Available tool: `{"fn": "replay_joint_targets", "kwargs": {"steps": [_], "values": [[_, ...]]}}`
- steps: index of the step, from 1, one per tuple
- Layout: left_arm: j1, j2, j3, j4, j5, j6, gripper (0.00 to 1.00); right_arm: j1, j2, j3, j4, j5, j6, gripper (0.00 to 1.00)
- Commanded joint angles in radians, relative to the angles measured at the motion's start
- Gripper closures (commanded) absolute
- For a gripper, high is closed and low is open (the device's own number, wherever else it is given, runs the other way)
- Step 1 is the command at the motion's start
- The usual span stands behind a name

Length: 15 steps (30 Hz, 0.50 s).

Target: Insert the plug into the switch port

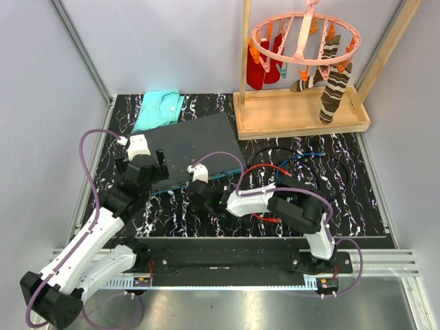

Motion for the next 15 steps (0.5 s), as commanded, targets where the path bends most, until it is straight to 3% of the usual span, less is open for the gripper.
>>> {"fn": "replay_joint_targets", "kwargs": {"steps": [1,15], "values": [[0.005,0.007,0.006,0.053,-0.028,0.007,0.01,-0.023,0.034,0.027,0.003,0.027,-0.033,0.98],[0.014,0.015,0.006,0.053,-0.025,0.007,0.01,-0.107,0.059,0.149,0.094,0.004,-0.162,0.98]]}}
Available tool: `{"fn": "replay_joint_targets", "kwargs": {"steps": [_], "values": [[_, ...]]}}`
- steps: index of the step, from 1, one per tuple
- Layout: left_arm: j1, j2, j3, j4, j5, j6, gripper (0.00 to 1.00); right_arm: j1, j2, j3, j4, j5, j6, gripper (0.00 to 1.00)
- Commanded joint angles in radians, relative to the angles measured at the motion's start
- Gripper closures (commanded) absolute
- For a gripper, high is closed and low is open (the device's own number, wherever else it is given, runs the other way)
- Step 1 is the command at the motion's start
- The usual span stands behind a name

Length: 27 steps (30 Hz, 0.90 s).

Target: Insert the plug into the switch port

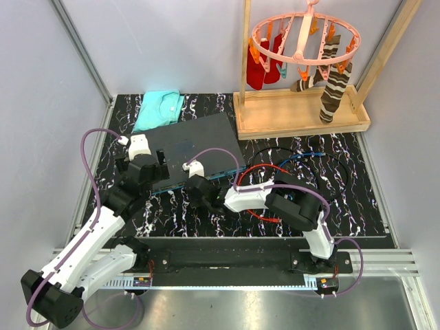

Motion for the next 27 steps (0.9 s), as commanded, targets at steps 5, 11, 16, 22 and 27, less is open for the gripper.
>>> {"fn": "replay_joint_targets", "kwargs": {"steps": [5,11,16,22,27], "values": [[0.020,0.009,0.006,0.050,-0.027,0.007,0.01,-0.107,0.013,0.121,0.122,0.043,-0.077,0.98],[0.031,0.012,0.008,0.050,-0.024,0.007,0.01,-0.133,-0.030,0.103,0.127,0.037,-0.092,0.98],[0.038,0.019,0.011,0.050,-0.021,0.005,0.01,-0.141,-0.061,0.093,0.136,0.005,-0.094,0.97],[0.046,0.026,0.011,0.050,-0.010,0.001,0.01,-0.143,-0.027,0.113,0.185,-0.009,-0.059,0.92],[0.052,0.026,0.013,0.047,-0.008,-0.006,0.01,-0.140,0.002,0.141,0.237,0.000,-0.026,0.91]]}}
